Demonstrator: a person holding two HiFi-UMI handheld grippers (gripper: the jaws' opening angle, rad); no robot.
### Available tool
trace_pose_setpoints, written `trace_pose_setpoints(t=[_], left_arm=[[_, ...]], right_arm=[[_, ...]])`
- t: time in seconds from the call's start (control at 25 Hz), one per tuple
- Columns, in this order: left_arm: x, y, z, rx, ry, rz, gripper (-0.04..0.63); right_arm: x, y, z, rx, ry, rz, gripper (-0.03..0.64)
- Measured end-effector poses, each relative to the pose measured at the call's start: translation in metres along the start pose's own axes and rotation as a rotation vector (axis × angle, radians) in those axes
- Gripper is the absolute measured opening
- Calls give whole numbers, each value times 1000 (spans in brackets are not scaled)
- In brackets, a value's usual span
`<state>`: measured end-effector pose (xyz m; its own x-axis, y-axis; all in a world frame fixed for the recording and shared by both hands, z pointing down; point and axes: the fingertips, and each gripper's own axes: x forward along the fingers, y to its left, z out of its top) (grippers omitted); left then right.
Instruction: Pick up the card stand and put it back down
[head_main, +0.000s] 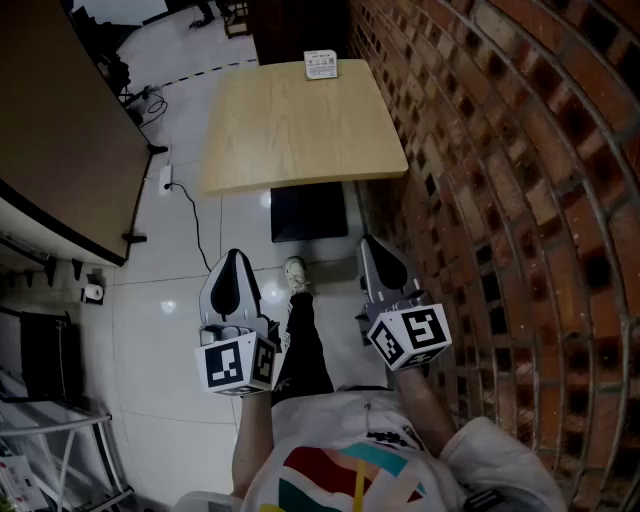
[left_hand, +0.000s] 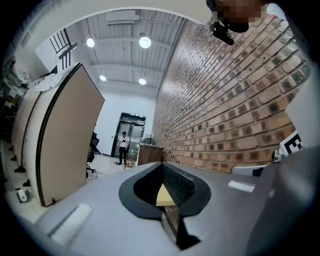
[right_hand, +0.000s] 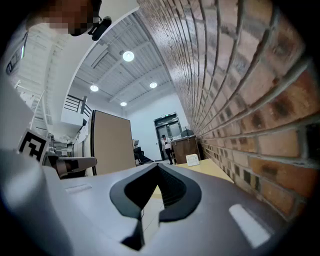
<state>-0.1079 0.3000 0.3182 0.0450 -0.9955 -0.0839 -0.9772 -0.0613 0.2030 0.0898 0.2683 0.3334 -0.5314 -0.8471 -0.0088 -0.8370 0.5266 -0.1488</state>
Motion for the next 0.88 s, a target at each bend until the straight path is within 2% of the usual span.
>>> trace_pose_setpoints(t=[0.12,0.28,0.4,0.6,0.76,0.88], left_arm=[[92,28,-4,16,-12,-25,5],[224,76,5,35,11,-38,5],[302,97,-17,77,13,-84,5],[381,94,-51,104,12,-127,5],[426,96,-62,55,37,-117,5],[446,94,-68,55,46,-114,5]], right_arm=[[88,-28,-2,-21,-3,-1,2],[206,-67,8,-5,10,-42,2],[267,-103,-5,5,-45,-96,2],[317,-153,-36,4,-47,-135,2],[353,-183,-37,43,-16,-168,2],[375,-193,-42,40,3,-159,2]])
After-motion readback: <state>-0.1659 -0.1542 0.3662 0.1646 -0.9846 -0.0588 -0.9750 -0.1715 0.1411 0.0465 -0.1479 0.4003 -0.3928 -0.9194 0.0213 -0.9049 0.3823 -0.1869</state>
